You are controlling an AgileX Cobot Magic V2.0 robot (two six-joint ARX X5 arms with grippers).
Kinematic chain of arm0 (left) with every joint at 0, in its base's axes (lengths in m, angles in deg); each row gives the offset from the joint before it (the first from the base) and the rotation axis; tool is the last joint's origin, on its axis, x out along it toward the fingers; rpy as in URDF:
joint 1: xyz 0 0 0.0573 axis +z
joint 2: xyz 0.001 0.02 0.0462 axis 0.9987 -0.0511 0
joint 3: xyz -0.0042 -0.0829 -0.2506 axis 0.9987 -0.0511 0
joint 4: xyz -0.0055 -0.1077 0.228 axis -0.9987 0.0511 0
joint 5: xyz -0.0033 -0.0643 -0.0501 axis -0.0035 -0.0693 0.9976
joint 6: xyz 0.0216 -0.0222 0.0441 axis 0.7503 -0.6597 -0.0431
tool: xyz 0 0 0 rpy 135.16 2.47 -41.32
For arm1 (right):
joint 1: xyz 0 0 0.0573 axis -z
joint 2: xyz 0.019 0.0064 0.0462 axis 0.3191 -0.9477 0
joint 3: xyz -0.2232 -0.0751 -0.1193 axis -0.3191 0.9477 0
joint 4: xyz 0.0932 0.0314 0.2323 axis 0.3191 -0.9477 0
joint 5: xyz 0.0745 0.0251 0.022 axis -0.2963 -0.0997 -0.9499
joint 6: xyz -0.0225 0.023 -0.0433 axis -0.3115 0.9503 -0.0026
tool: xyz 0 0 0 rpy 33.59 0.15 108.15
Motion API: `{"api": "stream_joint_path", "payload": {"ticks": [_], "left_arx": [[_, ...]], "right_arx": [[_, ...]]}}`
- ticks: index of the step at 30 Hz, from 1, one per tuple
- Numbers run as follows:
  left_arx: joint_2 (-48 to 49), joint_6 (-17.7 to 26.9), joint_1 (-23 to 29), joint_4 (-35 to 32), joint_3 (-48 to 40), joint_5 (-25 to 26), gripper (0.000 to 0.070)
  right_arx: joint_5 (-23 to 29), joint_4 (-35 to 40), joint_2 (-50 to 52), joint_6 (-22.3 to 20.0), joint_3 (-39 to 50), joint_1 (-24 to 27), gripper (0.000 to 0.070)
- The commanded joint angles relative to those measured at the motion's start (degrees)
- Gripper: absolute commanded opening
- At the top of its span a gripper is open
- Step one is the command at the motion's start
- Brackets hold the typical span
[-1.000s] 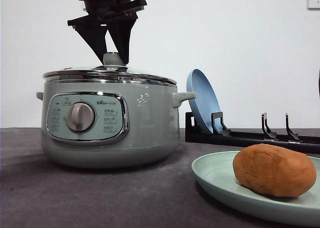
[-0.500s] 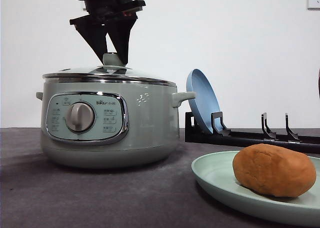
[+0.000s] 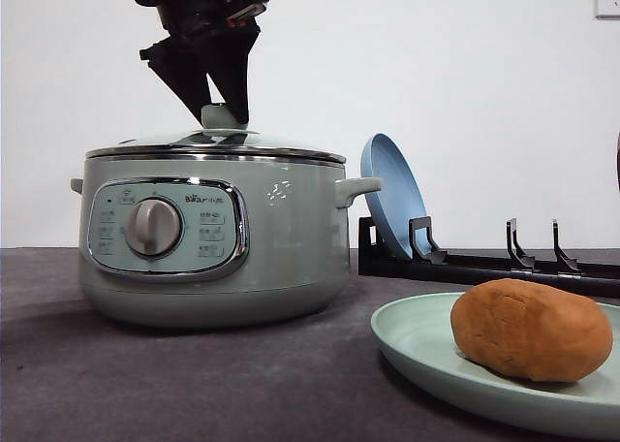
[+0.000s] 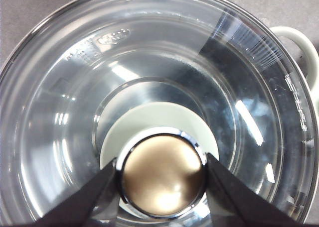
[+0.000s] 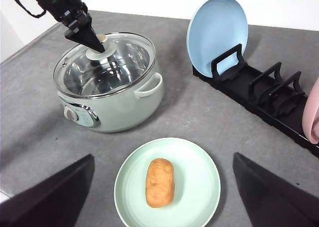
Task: Transfer potato from steamer to green plate
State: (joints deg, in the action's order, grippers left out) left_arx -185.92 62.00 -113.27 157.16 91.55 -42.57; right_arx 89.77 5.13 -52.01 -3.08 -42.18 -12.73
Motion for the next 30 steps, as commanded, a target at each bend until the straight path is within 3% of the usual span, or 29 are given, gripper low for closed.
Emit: {"api": "stream_joint_path", "payload": {"ticks": [1,7,10,16,18,26,30], "left_arx": [[-1.9,0.0,-1.0,1.7,0.7,5.5,0.0015],[-1.9,1.5,-1.0,2.4,0.7,5.5,0.0021],[-1.9,1.4,-1.0,2.4,0.7,5.5,0.0062],[-1.9,1.3,-1.3,2.0,0.7,5.5,0.0457],[-1.9,0.2,-1.2,1.5,0.8,5.4,0.0545],[-1.7,-2.4,-1.2,0.5,0.8,-0.6,0.057],[-1.3,-3.3,-1.2,0.3,0.8,-1.7,0.0675]], "right_arx": [[0.2,0.8,-0.2,0.5,-0.8,-0.2,0.0561],[0.2,0.8,-0.2,0.6,-0.8,-0.2,0.0561],[0.2,0.8,-0.2,0.6,-0.8,-0.2,0.0561],[0.2,0.8,-0.2,0.5,-0.8,-0.2,0.0561],[0.2,0.8,-0.2,0.5,-0.8,-0.2,0.0561],[0.2,0.8,-0.2,0.5,-0.8,-0.2,0.0561],[0.2,0.8,-0.2,0.5,-0.8,-0.2,0.0561]]}}
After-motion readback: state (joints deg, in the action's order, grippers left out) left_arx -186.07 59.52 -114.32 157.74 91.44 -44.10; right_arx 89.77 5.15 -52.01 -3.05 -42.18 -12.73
